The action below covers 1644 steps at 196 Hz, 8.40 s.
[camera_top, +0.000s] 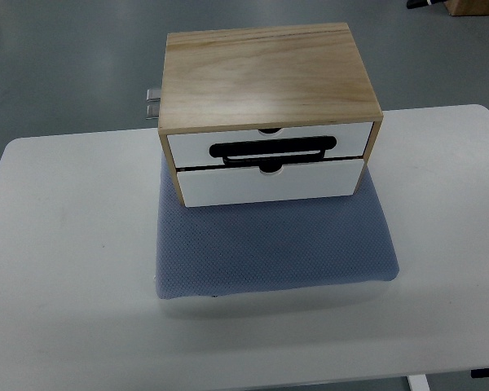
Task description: Open wood drawer with right hand
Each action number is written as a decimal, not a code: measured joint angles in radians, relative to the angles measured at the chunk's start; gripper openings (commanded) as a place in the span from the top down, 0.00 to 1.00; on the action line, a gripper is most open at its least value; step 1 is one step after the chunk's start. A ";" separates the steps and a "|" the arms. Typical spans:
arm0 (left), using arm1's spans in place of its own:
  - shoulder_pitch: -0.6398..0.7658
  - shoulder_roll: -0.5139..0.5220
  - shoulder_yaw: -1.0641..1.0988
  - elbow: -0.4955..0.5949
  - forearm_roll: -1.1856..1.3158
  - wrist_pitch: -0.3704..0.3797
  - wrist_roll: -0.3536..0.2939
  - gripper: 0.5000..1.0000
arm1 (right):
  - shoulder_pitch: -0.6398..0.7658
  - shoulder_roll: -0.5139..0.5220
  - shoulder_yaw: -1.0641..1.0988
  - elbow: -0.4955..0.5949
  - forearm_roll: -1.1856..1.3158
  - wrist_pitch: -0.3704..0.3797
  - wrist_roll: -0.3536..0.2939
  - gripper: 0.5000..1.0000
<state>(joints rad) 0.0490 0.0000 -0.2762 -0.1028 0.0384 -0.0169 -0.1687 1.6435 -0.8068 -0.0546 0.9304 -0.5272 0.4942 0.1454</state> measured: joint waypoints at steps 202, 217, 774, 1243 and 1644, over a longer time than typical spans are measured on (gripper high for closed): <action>0.000 0.000 0.000 0.000 0.000 0.000 0.000 0.00 | 0.558 0.259 -0.479 0.417 -0.067 0.117 -0.084 0.12; 0.000 0.000 0.000 0.000 0.000 0.000 0.000 0.00 | 0.537 0.268 -0.481 0.418 -0.003 0.117 -0.131 0.12; 0.000 0.000 0.000 0.000 0.000 0.000 0.000 0.00 | 0.310 0.465 -0.574 0.482 0.291 -0.262 -0.331 0.12; 0.000 0.000 0.000 0.000 0.000 0.000 0.000 0.00 | 0.372 0.370 -0.574 0.640 0.342 -0.014 -0.243 0.12; 0.000 0.000 0.000 0.000 0.000 0.000 0.000 0.00 | -0.505 0.359 0.855 -0.149 0.462 -0.610 -0.047 0.11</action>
<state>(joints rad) 0.0488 0.0000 -0.2761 -0.1028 0.0384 -0.0168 -0.1687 1.1388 -0.4474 0.8001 0.7817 -0.0657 -0.1155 0.0981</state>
